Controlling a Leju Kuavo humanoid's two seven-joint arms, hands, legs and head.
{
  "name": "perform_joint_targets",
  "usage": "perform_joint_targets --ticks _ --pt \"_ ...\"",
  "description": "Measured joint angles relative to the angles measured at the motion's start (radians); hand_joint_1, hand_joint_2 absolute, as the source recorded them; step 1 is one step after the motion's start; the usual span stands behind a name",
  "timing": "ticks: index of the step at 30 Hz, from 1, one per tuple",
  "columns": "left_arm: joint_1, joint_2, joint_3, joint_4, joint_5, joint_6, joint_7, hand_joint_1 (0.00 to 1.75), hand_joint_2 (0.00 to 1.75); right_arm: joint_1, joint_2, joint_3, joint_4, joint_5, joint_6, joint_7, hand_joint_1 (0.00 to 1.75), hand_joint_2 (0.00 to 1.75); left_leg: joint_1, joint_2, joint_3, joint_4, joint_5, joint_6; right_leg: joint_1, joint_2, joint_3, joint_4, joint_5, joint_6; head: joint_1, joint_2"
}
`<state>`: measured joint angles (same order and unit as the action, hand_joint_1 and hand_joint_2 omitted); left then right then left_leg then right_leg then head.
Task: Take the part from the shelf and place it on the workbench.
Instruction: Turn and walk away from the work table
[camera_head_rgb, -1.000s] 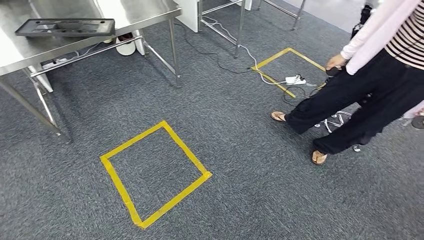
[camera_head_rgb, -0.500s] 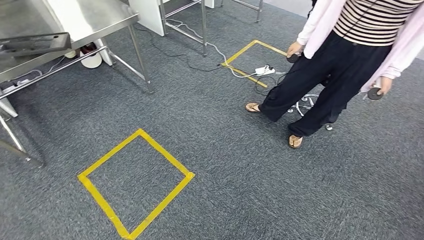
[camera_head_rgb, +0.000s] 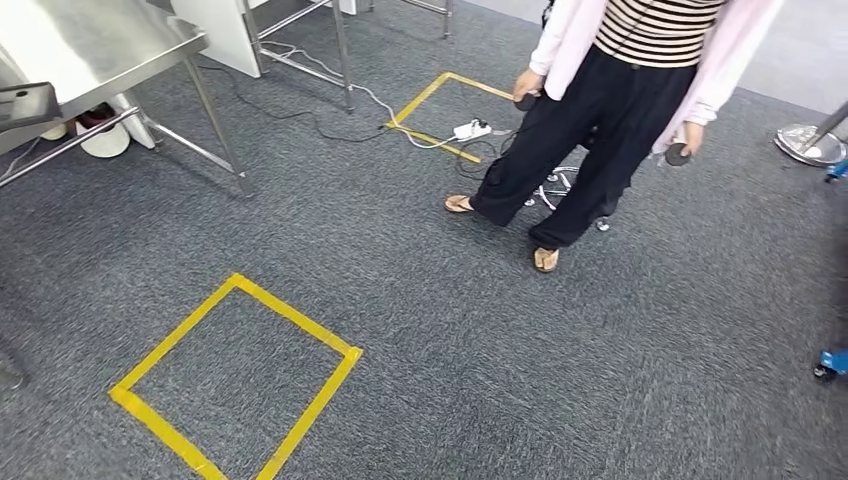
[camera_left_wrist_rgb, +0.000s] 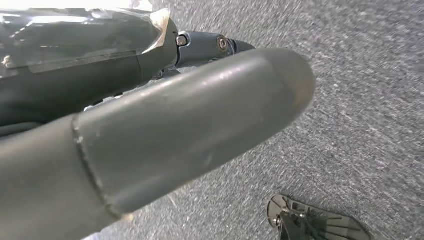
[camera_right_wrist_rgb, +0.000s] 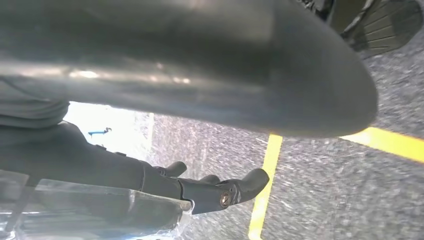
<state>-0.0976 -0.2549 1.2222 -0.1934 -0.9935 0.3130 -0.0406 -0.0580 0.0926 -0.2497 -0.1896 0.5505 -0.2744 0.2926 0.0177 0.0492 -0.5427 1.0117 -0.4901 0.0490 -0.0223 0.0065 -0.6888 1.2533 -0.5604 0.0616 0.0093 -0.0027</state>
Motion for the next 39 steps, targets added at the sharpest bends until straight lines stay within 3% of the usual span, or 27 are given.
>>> perform_joint_targets --ticks 2,3,5,6,7,9,11,13,14,15,16,18,20,22,24,27,29,30,31,33,35,37,39 --pt "0.0 -0.003 0.0 0.0 0.001 0.008 0.0 0.0 0.0 0.0 -0.001 0.001 0.0 0.004 0.002 0.0 0.0 0.0 -0.002 0.019 0.003 0.0 -0.002 -0.004 -0.001 -0.035 0.081 -0.146 0.049 0.012 0.0 0.0" --pt "0.0 -0.005 0.0 0.0 0.002 0.01 0.0 0.0 0.0 -0.002 -0.001 0.001 0.0 0.005 0.002 0.0 0.0 0.0 -0.004 0.028 0.006 0.001 -0.005 -0.009 0.003 -0.054 0.113 -0.208 0.069 0.01 0.0 0.0" --pt "-0.001 -0.008 0.0 0.0 0.002 0.014 0.0 0.0 0.0 -0.005 -0.001 0.001 0.0 0.006 0.003 0.0 0.0 0.0 -0.007 0.045 0.012 0.0 -0.01 -0.021 0.011 -0.071 0.132 -0.253 0.084 -0.007 -0.002 0.0" --pt "-0.002 -0.01 0.0 0.0 0.002 0.015 0.0 0.0 0.0 -0.005 -0.001 0.001 0.0 0.006 0.004 0.0 0.0 0.0 -0.007 0.053 0.017 -0.002 -0.012 -0.029 0.015 -0.062 0.13 -0.254 0.087 -0.016 -0.002 0.0" --pt "-0.003 -0.011 0.0 0.0 0.002 0.016 0.0 0.0 0.0 -0.004 -0.001 0.001 0.0 0.006 0.004 0.0 0.0 0.0 -0.004 0.057 0.02 -0.002 -0.014 -0.035 0.009 -0.051 0.132 -0.258 0.09 -0.027 -0.003 0.0" --pt "-0.003 -0.013 0.0 0.0 0.002 0.016 0.0 0.0 0.0 -0.002 -0.003 0.001 0.0 0.006 0.004 0.0 0.0 0.0 0.002 0.029 0.012 0.032 -0.044 -0.045 0.002 -0.031 0.141 -0.266 0.098 -0.043 -0.007 0.0" --pt "-0.002 -0.014 0.0 0.0 0.002 0.016 0.0 0.0 0.0 -0.003 -0.004 0.001 0.0 0.006 0.004 0.0 0.0 0.0 0.004 -0.025 -0.035 0.144 -0.113 -0.05 -0.001 -0.012 0.145 -0.27 0.103 -0.054 -0.012 0.0" --pt "0.0 -0.013 0.0 0.0 0.002 0.017 0.0 0.0 0.0 -0.003 -0.003 0.002 0.0 0.006 0.004 0.0 0.0 0.0 0.004 -0.048 -0.094 0.266 -0.164 -0.052 0.002 0.01 0.143 -0.269 0.103 -0.06 -0.013 0.0" --pt "0.001 -0.013 0.0 0.0 0.002 0.017 0.0 0.0 0.0 -0.003 -0.003 0.002 0.0 0.006 0.005 0.0 0.0 0.0 0.005 -0.051 -0.106 0.285 -0.161 -0.053 0.003 0.023 0.144 -0.269 0.103 -0.06 -0.013 0.0" --pt "0.002 -0.013 0.0 0.0 0.002 0.017 0.0 0.0 0.0 -0.002 -0.003 0.002 0.0 0.006 0.005 0.0 0.0 0.0 0.005 -0.053 -0.1 0.265 -0.136 -0.052 0.003 0.036 0.145 -0.268 0.103 -0.059 -0.013 0.0" --pt "0.002 -0.013 0.0 0.0 0.002 0.017 0.0 0.0 0.0 -0.001 -0.003 0.002 0.0 0.006 0.005 0.0 0.0 0.0 0.007 -0.06 -0.077 0.209 -0.096 -0.05 0.003 0.05 0.147 -0.267 0.103 -0.059 -0.014 0.0" --pt "0.003 -0.012 0.0 0.0 0.002 0.017 0.0 0.0 0.0 -0.002 -0.003 0.002 0.0 0.007 0.005 0.0 0.0 0.0 0.011 -0.097 -0.022 0.075 -0.027 -0.045 0.006 0.074 0.146 -0.261 0.101 -0.055 -0.013 0.0" --pt "0.003 -0.011 0.0 0.0 0.002 0.017 0.0 0.0 0.0 -0.004 -0.002 0.002 0.0 0.007 0.005 0.0 0.0 0.0 0.009 -0.121 0.0 0.015 -0.01 -0.039 0.009 0.094 0.135 -0.256 0.099 -0.044 -0.012 0.0" --pt "0.002 -0.012 0.0 0.0 0.001 0.019 -0.001 0.0 0.0 -0.001 -0.002 0.002 0.0 0.006 0.005 0.0 0.0 0.0 0.003 -0.105 0.003 0.007 -0.009 -0.027 0.008 0.11 0.123 -0.257 0.101 -0.028 -0.012 0.0" --pt "0.002 -0.015 0.0 0.0 -0.012 0.015 -0.005 0.0 0.0 0.002 -0.002 0.001 0.0 -0.006 0.004 0.0 0.0 0.0 0.002 -0.083 0.008 -0.005 -0.002 -0.009 0.008 0.087 0.103 -0.226 0.086 -0.021 -0.01 0.0" --pt "0.003 -0.014 -0.007 0.0 -0.049 -0.011 -0.013 0.0 0.0 0.001 0.0 -0.008 0.0 -0.04 -0.001 0.0 0.0 0.0 -0.002 -0.043 0.011 -0.011 0.0 0.006 0.008 0.018 0.012 -0.046 0.01 -0.028 -0.003 0.0" --pt "0.004 -0.01 -0.017 0.0 -0.065 -0.028 -0.015 0.0 0.0 0.003 0.001 -0.019 0.0 -0.055 -0.005 0.0 0.0 0.0 -0.006 -0.019 0.012 -0.011 -0.002 0.006 0.006 0.007 -0.03 0.037 -0.012 -0.022 -0.003 0.0" --pt "0.003 -0.008 -0.022 0.0 -0.07 -0.035 -0.017 0.0 0.0 0.005 0.001 -0.024 0.0 -0.06 -0.006 0.0 0.0 0.0 -0.006 -0.009 0.013 -0.011 -0.003 0.005 0.004 0.002 -0.021 0.021 -0.001 -0.014 -0.003 0.0" --pt "0.003 -0.006 -0.026 0.0 -0.076 -0.041 -0.018 0.0 0.0 0.007 0.001 -0.03 0.0 -0.066 -0.008 0.0 0.0 0.0 -0.006 0.001 0.015 -0.011 -0.005 0.003 0.003 -0.005 0.009 -0.035 0.023 -0.006 -0.003 0.0" --pt "0.003 -0.002 -0.034 0.0 -0.085 -0.05 -0.023 0.0 0.0 0.007 0.002 -0.039 0.0 -0.073 -0.01 0.0 0.0 0.0 -0.009 0.019 0.022 -0.011 -0.011 -0.006 0.004 -0.047 0.088 -0.185 0.076 0.002 -0.003 0.0" --pt "0.003 0.001 -0.043 0.0 -0.092 -0.057 -0.025 0.0 0.0 0.003 0.004 -0.048 0.0 -0.078 -0.011 -0.002 0.0 0.0 -0.013 0.035 0.029 -0.011 -0.019 -0.018 0.011 -0.073 0.124 -0.257 0.099 -0.01 -0.004 0.0" --pt "0.002 0.002 -0.051 0.0 -0.094 -0.06 -0.026 0.0 0.0 0.004 0.006 -0.056 0.0 -0.08 -0.012 -0.006 0.0 0.0 -0.011 0.05 0.036 -0.013 -0.024 -0.029 0.016 -0.056 0.121 -0.26 0.102 -0.026 -0.005 0.0" --pt "0.0 0.004 -0.054 0.0 -0.094 -0.061 -0.026 0.0 0.0 0.007 0.007 -0.06 0.0 -0.08 -0.013 -0.012 0.0 0.0 -0.004 0.028 0.034 0.006 -0.043 -0.04 0.009 -0.036 0.127 -0.268 0.107 -0.042 -0.006 0.0"
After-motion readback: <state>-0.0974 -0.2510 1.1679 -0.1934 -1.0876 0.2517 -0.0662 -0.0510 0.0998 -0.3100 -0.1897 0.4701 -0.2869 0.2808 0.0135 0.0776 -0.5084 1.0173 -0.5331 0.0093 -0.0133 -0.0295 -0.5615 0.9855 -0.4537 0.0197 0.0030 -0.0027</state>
